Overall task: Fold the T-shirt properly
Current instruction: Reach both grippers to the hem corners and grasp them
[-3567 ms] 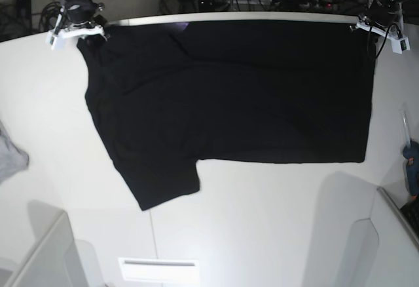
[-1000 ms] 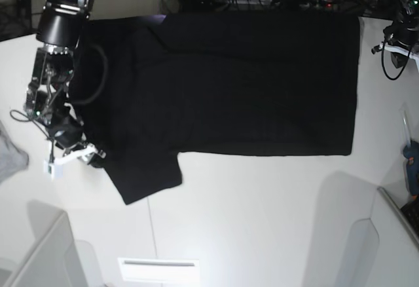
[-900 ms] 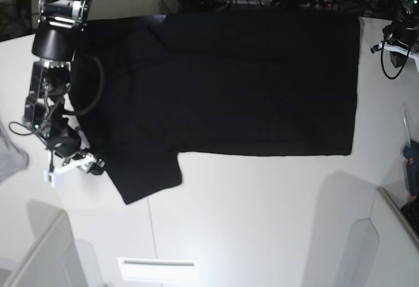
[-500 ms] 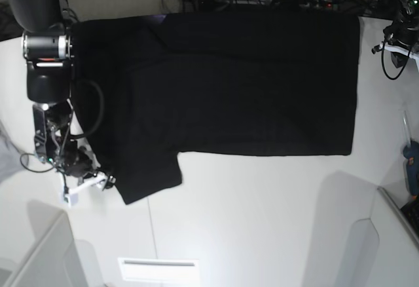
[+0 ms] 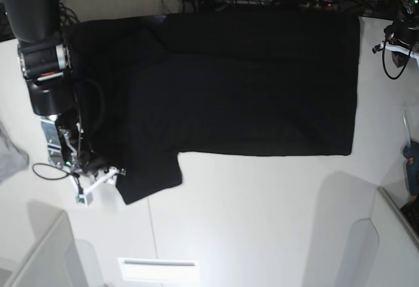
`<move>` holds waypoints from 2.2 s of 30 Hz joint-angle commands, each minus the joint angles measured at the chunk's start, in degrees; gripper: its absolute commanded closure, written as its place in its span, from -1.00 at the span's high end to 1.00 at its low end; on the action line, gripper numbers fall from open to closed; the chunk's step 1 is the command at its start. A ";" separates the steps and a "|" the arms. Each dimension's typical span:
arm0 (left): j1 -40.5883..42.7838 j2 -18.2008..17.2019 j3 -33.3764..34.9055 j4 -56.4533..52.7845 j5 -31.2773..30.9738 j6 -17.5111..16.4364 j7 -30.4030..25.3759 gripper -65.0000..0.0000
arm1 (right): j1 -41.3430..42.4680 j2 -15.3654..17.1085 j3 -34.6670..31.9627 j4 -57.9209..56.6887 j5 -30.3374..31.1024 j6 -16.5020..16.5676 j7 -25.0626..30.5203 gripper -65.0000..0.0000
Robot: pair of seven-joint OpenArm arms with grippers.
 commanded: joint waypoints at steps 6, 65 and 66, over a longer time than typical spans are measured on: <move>0.17 -0.81 -0.34 0.67 -0.39 -0.18 -1.04 -1.00 | 1.24 -0.75 -2.32 0.52 0.56 0.45 -0.77 0.17; -46.95 -15.22 40.01 -54.81 -0.39 5.18 -9.57 0.29 | 1.06 -1.54 -2.15 0.52 0.73 0.36 1.52 -1.00; -47.48 -15.14 40.01 -56.12 -0.39 5.18 -9.74 0.29 | 1.06 -1.54 -2.15 0.52 0.73 0.36 1.52 -1.00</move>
